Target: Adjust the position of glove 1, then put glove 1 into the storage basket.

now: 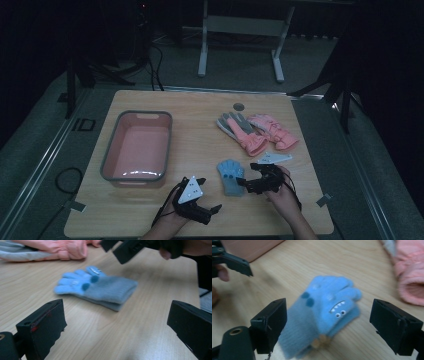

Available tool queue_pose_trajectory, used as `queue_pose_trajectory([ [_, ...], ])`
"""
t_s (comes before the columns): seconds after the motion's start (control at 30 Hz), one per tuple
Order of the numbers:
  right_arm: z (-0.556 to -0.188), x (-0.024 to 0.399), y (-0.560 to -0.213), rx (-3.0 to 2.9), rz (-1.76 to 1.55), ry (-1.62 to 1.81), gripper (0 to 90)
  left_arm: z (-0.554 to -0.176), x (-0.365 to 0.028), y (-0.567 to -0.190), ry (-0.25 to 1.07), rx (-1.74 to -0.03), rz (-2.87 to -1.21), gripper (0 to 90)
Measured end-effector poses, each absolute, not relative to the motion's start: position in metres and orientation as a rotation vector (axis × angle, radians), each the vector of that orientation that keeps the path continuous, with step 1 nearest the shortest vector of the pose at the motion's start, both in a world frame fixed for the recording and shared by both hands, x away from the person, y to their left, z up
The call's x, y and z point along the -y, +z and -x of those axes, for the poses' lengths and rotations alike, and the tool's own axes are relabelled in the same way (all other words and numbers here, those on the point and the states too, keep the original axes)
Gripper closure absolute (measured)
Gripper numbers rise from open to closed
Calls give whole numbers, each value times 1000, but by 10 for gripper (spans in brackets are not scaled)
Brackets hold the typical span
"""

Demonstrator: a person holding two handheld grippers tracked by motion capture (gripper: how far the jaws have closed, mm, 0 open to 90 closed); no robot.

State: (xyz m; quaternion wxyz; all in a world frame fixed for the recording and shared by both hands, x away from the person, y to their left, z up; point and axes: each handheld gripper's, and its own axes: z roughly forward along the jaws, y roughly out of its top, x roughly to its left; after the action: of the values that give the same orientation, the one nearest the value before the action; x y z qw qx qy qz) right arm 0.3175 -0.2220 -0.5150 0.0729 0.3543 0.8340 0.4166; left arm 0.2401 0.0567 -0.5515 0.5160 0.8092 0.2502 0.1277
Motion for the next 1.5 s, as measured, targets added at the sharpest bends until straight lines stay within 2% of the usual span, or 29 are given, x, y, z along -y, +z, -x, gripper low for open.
queue_pose_trajectory([
  [0.13,-323,222,-515,-2522,-1098,1289,134,-245,-52,-552,225,-551,-1981,19],
  [0.2,-324,222,-514,-2527,-1112,1289,131,-247,-52,-551,214,-537,-1984,19],
  [0.23,-325,221,-511,-2541,-1119,1270,135,-249,-51,-547,250,-503,-1979,25],
  [0.27,-325,221,-511,-2541,-1119,1270,135,-249,-51,-547,250,-503,-1979,104],
  [0.33,-326,219,-510,-2550,-1123,1261,107,-251,-50,-544,248,-476,-1976,128],
  [0.5,-327,217,-507,-2560,-1112,1271,106,-257,-44,-534,258,-394,-1994,168],
  [0.57,-329,216,-507,-2560,-1120,1272,110,-259,-40,-532,271,-361,-2019,214],
  [0.67,-335,217,-507,-2556,-1150,1263,168,-262,-33,-532,285,-335,-2038,214],
  [0.73,-340,218,-508,-2552,-1179,1236,289,-265,-28,-533,285,-322,-2044,222],
  [0.83,-348,217,-510,-2559,-1208,1198,420,-268,-18,-536,327,-273,-2092,235],
  [0.93,-355,214,-514,-2554,-1232,1172,444,-268,-8,-540,374,-216,-2145,265],
  [1.03,-359,210,-519,-2556,-1258,1165,430,-268,2,-543,410,-163,-2193,279],
  [1.23,-360,199,-532,-2556,-1274,1123,351,-272,10,-551,451,-110,-2268,367],
  [1.4,-356,191,-541,-2581,-1254,1041,351,-272,14,-557,489,-40,-2330,436],
  [1.5,-354,190,-543,-2567,-1231,1028,360,-275,14,-557,489,-54,-2330,461],
])
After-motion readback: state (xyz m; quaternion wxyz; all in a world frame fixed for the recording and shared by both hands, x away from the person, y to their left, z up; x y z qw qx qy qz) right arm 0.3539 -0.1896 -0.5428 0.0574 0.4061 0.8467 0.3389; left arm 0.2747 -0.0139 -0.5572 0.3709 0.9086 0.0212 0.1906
